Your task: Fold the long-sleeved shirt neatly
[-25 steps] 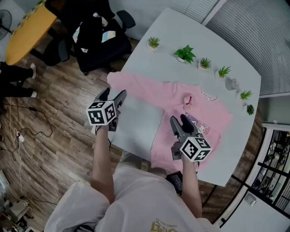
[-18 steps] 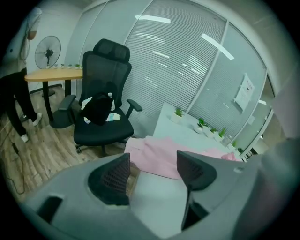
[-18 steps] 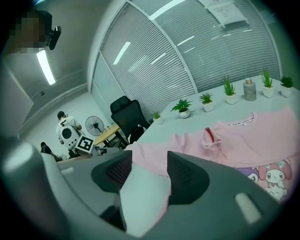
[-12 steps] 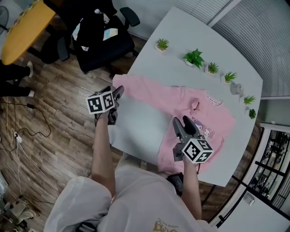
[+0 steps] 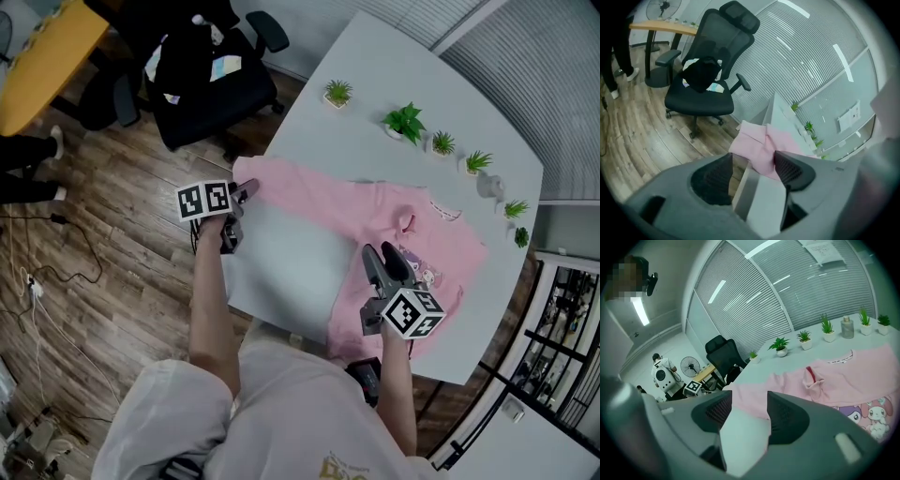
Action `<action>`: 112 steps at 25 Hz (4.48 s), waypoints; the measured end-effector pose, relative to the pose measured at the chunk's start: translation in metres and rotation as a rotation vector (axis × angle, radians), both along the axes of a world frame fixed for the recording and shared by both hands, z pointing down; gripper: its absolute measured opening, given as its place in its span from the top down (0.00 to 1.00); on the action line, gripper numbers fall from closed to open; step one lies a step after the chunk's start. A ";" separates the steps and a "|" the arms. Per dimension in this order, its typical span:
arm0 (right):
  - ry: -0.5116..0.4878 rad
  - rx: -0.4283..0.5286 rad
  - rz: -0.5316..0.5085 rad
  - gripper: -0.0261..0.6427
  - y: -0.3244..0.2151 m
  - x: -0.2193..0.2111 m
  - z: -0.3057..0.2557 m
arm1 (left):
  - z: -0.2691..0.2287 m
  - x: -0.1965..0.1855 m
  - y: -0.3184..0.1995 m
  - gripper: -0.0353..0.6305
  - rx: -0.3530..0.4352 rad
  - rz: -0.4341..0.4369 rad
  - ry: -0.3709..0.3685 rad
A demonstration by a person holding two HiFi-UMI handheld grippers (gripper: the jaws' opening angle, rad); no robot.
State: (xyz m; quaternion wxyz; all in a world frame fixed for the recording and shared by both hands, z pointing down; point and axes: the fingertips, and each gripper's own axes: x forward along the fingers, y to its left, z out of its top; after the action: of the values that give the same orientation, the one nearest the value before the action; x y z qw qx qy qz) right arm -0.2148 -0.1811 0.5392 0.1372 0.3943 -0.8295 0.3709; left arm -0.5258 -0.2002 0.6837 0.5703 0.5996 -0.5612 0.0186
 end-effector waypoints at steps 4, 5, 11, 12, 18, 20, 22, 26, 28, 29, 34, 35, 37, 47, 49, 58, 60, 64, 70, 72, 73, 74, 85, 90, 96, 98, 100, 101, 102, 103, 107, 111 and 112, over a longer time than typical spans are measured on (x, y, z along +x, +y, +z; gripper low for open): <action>-0.035 -0.014 0.009 0.60 0.002 -0.005 -0.001 | 0.000 0.005 -0.003 0.56 0.012 0.032 0.075; -0.042 -0.016 0.010 0.60 0.001 -0.006 -0.002 | -0.001 0.005 -0.003 0.57 0.019 0.040 0.075; -0.038 -0.005 0.010 0.61 -0.002 -0.002 -0.006 | -0.007 0.004 -0.003 0.64 0.044 0.049 -0.001; -0.038 -0.004 0.013 0.62 -0.002 -0.001 -0.007 | -0.010 0.003 -0.004 0.66 0.049 0.051 -0.026; -0.032 0.014 0.023 0.66 0.000 0.003 -0.011 | -0.026 0.005 -0.004 0.87 0.081 0.118 -0.240; -0.029 0.020 0.031 0.67 0.000 0.006 -0.012 | -0.036 0.009 -0.006 0.88 0.110 0.114 -0.243; -0.030 0.024 0.043 0.67 0.001 0.010 -0.013 | -0.047 0.013 -0.009 0.88 0.145 0.097 -0.233; -0.033 0.033 0.070 0.67 0.002 0.020 -0.015 | -0.059 0.018 -0.012 0.88 0.177 0.104 -0.272; -0.034 0.037 0.079 0.68 0.003 0.026 -0.017 | -0.063 0.022 -0.012 0.88 0.185 0.110 -0.288; -0.035 0.039 0.084 0.67 0.005 0.029 -0.017 | -0.065 0.024 -0.012 0.88 0.188 0.113 -0.295; -0.037 0.053 0.110 0.67 0.010 0.044 -0.020 | -0.079 0.036 -0.010 0.88 0.217 0.129 -0.324; -0.037 0.058 0.116 0.67 0.011 0.046 -0.022 | -0.083 0.040 -0.010 0.88 0.229 0.133 -0.323; -0.037 0.068 0.127 0.67 0.012 0.051 -0.025 | -0.090 0.047 -0.011 0.88 0.248 0.144 -0.324; -0.056 0.103 0.162 0.67 0.015 0.082 -0.039 | -0.126 0.092 -0.014 0.88 0.302 0.195 -0.363; -0.062 0.107 0.170 0.67 0.015 0.089 -0.041 | -0.133 0.103 -0.015 0.88 0.314 0.210 -0.372; -0.085 0.135 0.216 0.67 0.022 0.124 -0.051 | -0.164 0.160 -0.022 0.88 0.371 0.269 -0.370; -0.091 0.139 0.226 0.67 0.025 0.133 -0.053 | -0.169 0.172 -0.022 0.88 0.377 0.281 -0.380; -0.102 0.145 0.246 0.67 0.031 0.154 -0.056 | -0.177 0.196 -0.022 0.88 0.392 0.302 -0.385; -0.139 0.163 0.308 0.68 0.034 0.188 -0.065 | -0.190 0.225 -0.026 0.88 0.416 0.298 -0.408; -0.160 0.179 0.337 0.69 0.032 0.202 -0.072 | -0.196 0.236 -0.029 0.88 0.428 0.301 -0.420; -0.166 0.185 0.344 0.69 0.032 0.208 -0.073 | -0.198 0.241 -0.030 0.88 0.434 0.306 -0.427; -0.170 0.189 0.349 0.69 0.032 0.213 -0.075 | -0.200 0.247 -0.030 0.88 0.437 0.312 -0.433; -0.200 0.213 0.376 0.69 0.030 0.265 -0.087 | -0.215 0.316 -0.029 0.87 0.459 0.380 -0.470; -0.207 0.215 0.380 0.69 0.028 0.280 -0.087 | -0.217 0.336 -0.036 0.88 0.456 0.365 -0.466; -0.215 0.211 0.381 0.69 0.027 0.299 -0.084 | -0.225 0.360 -0.044 0.88 0.472 0.355 -0.486; -0.218 0.212 0.383 0.69 0.025 0.306 -0.083 | -0.228 0.368 -0.046 0.88 0.479 0.355 -0.487; -0.222 0.212 0.388 0.69 0.023 0.311 -0.082 | -0.233 0.376 -0.047 0.88 0.489 0.356 -0.477; -0.224 0.212 0.390 0.69 0.022 0.313 -0.082 | -0.236 0.380 -0.048 0.88 0.496 0.360 -0.471; -0.223 0.212 0.389 0.69 0.021 0.315 -0.081 | -0.240 0.386 -0.048 0.88 0.504 0.365 -0.467; -0.220 0.213 0.387 0.69 0.019 0.318 -0.081 | -0.243 0.391 -0.048 0.88 0.513 0.372 -0.466; -0.213 0.225 0.391 0.69 0.015 0.330 -0.084 | -0.250 0.413 -0.049 0.88 0.539 0.403 -0.475; -0.210 0.231 0.405 0.69 0.014 0.341 -0.085 | -0.250 0.435 -0.050 0.88 0.549 0.430 -0.477; -0.209 0.229 0.408 0.69 0.015 0.343 -0.085 | -0.250 0.440 -0.050 0.88 0.551 0.437 -0.478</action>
State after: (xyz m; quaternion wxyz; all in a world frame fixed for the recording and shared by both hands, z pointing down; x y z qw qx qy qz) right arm 0.1287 -0.1661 0.4546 -0.0728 0.5259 -0.7791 0.3332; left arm -0.0855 -0.2500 0.4341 0.2252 0.8132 -0.5213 0.1272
